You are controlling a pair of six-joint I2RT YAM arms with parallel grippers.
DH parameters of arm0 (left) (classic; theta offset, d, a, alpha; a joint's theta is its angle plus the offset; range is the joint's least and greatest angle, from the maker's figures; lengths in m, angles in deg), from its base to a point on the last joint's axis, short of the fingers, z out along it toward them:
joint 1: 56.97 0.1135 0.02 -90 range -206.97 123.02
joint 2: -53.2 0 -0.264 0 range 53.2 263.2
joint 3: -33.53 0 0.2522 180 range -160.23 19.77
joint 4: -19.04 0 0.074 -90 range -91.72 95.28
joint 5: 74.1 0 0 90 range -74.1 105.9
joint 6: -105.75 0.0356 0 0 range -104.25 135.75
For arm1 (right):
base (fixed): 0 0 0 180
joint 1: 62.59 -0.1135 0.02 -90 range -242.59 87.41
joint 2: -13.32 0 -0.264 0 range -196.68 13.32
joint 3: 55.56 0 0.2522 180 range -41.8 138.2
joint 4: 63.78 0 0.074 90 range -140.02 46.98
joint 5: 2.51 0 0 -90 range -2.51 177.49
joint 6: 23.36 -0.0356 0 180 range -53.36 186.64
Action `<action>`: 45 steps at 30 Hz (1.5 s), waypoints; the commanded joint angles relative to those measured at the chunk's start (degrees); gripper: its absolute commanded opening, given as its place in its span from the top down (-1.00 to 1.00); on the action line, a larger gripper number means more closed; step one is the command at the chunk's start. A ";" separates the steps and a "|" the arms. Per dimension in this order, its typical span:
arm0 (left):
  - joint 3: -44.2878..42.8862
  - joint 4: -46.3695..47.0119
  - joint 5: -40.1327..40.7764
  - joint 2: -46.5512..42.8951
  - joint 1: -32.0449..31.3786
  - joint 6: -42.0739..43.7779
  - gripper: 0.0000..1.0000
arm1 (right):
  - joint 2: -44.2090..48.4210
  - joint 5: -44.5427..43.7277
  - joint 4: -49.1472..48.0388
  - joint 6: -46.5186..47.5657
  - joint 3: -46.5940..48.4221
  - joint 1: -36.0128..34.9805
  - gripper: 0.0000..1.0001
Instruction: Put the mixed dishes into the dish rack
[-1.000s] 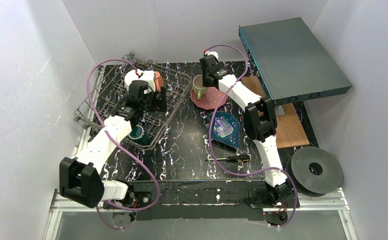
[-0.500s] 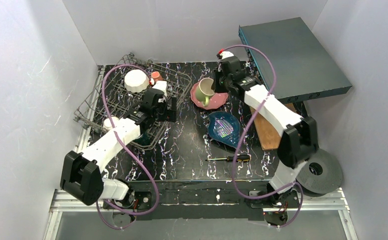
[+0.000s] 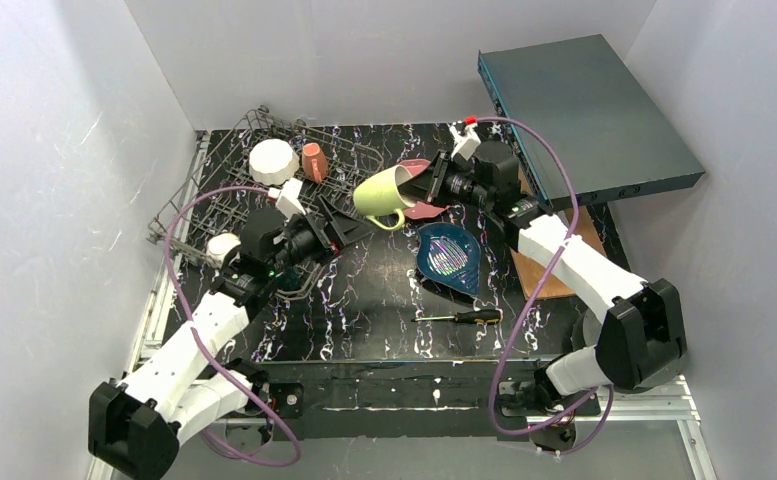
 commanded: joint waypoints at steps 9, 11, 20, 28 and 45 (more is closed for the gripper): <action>5.19 45.77 -13.84 8.89 -0.97 -29.80 -0.45 | -0.36 12.30 -42.46 -33.23 -8.16 -1.46 0.97; 4.68 45.08 -13.12 8.71 -1.91 -30.78 -0.29 | -0.35 11.78 -42.17 -31.36 -8.09 -2.44 0.97; 7.80 43.97 -5.02 2.27 -3.93 -35.39 0.21 | 2.92 3.24 -37.05 -23.37 -10.22 -7.28 0.97; 10.26 48.77 -1.15 1.37 -4.39 -37.17 0.49 | 5.05 -6.23 -36.78 -21.54 -13.37 -12.67 0.97; 7.69 37.68 0.48 -5.15 -4.34 -29.27 1.00 | 4.81 -9.90 -34.05 -21.19 -14.82 -14.08 0.70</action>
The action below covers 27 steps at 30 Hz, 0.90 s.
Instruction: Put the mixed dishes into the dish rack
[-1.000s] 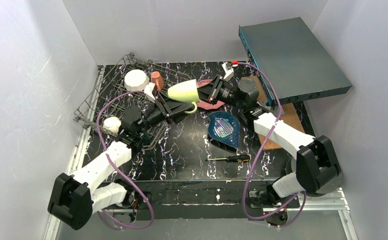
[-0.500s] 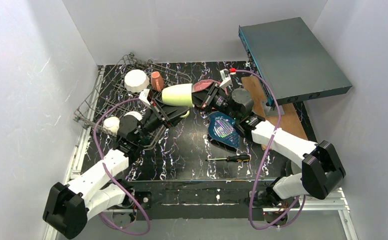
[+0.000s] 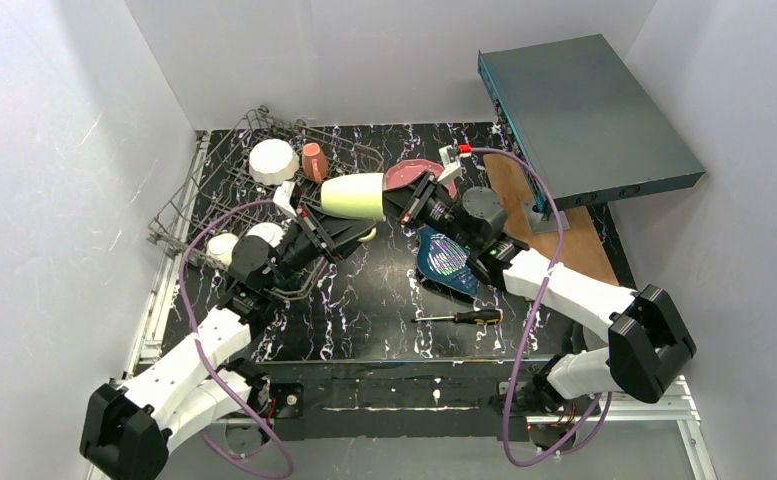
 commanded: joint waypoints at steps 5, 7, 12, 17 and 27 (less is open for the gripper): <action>-11.94 -27.33 4.14 -7.56 0.59 22.14 1.00 | -0.31 0.57 10.66 8.78 4.45 0.02 -0.11; -15.96 -39.21 6.40 -9.58 0.57 28.70 1.00 | -0.93 1.11 13.73 10.99 5.43 0.23 -0.35; -24.38 -62.32 14.18 -11.40 0.66 41.40 1.00 | -0.83 0.62 19.89 15.97 6.05 0.61 -0.47; -29.55 -74.60 21.73 -9.52 0.68 49.37 1.00 | 1.21 -1.63 24.88 20.95 5.81 0.85 -0.45; -33.45 -76.68 25.92 -0.21 0.59 58.37 1.00 | 5.18 -6.38 30.27 37.66 2.31 0.81 -0.45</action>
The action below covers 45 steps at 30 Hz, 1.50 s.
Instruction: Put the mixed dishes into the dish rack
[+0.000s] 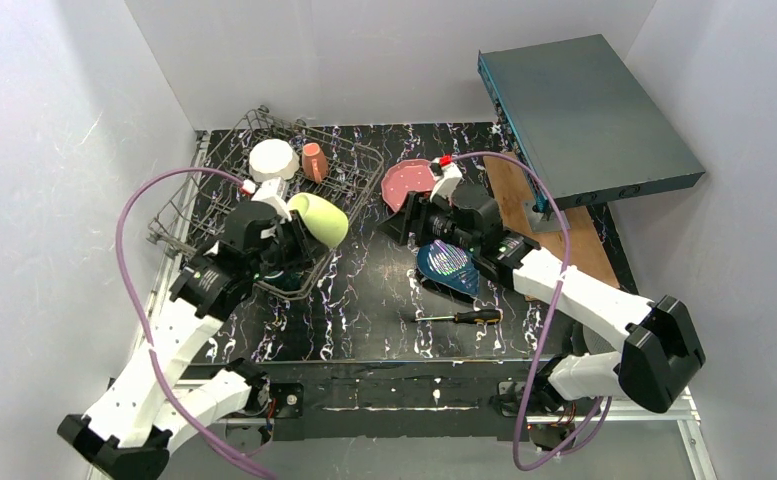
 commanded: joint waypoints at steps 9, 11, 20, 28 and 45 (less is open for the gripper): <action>-12.32 7.85 1.06 18.16 1.98 11.13 1.00 | 5.45 -10.56 2.99 14.14 -3.84 0.28 -0.60; -14.54 9.10 -1.70 22.79 3.54 12.83 1.00 | 5.77 -11.97 3.00 13.33 -3.99 0.31 -0.61; -24.44 12.97 -5.73 39.52 9.47 21.19 1.00 | 6.65 -22.57 7.53 11.06 -3.20 0.15 -0.92; -37.38 7.59 -1.88 54.49 9.88 32.04 1.00 | 5.61 -25.17 8.02 12.09 -2.64 0.21 -0.96; -50.13 1.82 5.79 72.29 10.39 34.16 1.00 | 3.34 -25.54 7.51 12.11 -3.18 0.18 -0.96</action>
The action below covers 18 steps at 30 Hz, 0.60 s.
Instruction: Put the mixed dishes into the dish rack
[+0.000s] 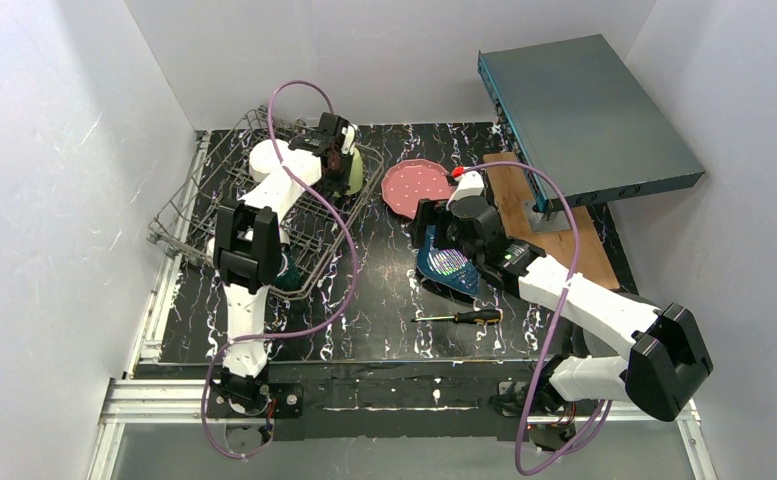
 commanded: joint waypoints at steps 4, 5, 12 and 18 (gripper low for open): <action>-5.25 -0.19 1.90 1.80 0.92 -0.68 1.00 | -0.50 -0.67 -2.35 0.68 0.72 0.00 -0.96; -5.37 -0.20 1.49 2.24 1.18 -1.00 1.00 | -0.50 -0.59 -2.37 0.68 0.65 -0.05 -0.96; -5.12 -0.21 0.28 3.56 2.04 -2.47 1.00 | -1.00 -0.32 -2.56 0.53 0.63 0.00 -0.96; -2.35 0.75 -0.57 3.05 2.02 -3.43 0.52 | -1.46 0.38 -2.74 0.22 0.63 0.00 -0.96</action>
